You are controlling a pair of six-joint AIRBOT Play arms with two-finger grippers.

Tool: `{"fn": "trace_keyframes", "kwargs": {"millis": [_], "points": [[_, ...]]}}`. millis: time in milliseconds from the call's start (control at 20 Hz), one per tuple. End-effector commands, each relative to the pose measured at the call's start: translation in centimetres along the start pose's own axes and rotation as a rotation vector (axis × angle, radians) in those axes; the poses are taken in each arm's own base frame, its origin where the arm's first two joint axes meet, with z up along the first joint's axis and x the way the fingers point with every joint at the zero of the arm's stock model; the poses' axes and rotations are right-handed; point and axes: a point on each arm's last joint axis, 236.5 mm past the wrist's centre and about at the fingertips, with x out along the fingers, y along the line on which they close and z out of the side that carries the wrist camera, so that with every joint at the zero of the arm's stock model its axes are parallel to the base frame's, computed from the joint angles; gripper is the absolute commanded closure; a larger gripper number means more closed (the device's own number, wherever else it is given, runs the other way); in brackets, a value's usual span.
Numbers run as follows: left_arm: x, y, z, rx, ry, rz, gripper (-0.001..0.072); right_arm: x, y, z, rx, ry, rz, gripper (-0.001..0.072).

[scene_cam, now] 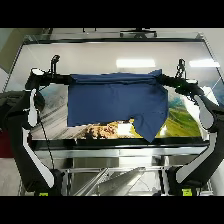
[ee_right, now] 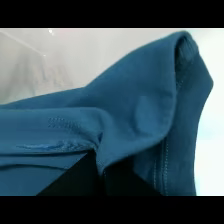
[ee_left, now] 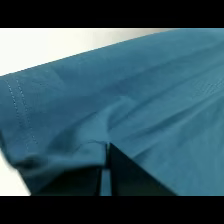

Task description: Fold the shirts.

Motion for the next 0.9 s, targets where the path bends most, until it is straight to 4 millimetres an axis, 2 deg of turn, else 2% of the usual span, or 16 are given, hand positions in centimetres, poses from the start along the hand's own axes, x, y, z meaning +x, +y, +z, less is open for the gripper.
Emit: {"fn": "trace_keyframes", "kwargs": {"millis": [0, 150, 300, 400, 450, 600, 750, 850], "points": [[-1.0, -1.4, -1.1, -0.018, 0.057, -0.057, 0.038, -0.5, 0.2, -1.1, 0.027, 0.056, 0.024, 0.0375], [-4.7, -2.4, -1.5, -0.1, 0.103, -0.107, 0.038, -3.4, 0.8, -0.3, 0.075, 0.088, 0.071, 0.0372], [-9.8, -1.3, -1.3, -0.233, 0.107, -0.067, 0.0381, -7.6, 0.6, -0.1, 0.132, 0.161, 0.087, 0.0369], [-12.9, -0.6, -3.4, -0.315, 0.198, -0.009, 0.0381, -10.8, 1.2, -1.2, 0.15, 0.249, 0.117, 0.0367], [-14.0, -1.1, -4.8, -0.353, 0.252, -0.01, 0.0381, -12.4, 1.4, -2.1, 0.155, 0.308, 0.124, 0.0366], [-14.7, -3.6, -8.6, -0.45, 0.329, -0.058, 0.0382, -16.3, 2.1, -5.9, 0.181, 0.449, 0.134, 0.0366], [-14.0, -5.3, -13.1, -0.517, 0.355, -0.05, 0.0382, -19.2, 1.1, -10.0, 0.241, 0.5, 0.08, 0.0367], [-13.3, -5.9, -15.8, -0.544, 0.361, -0.038, 0.0382, -20.6, 0.3, -11.6, 0.281, 0.479, 0.042, 0.0366]]}}
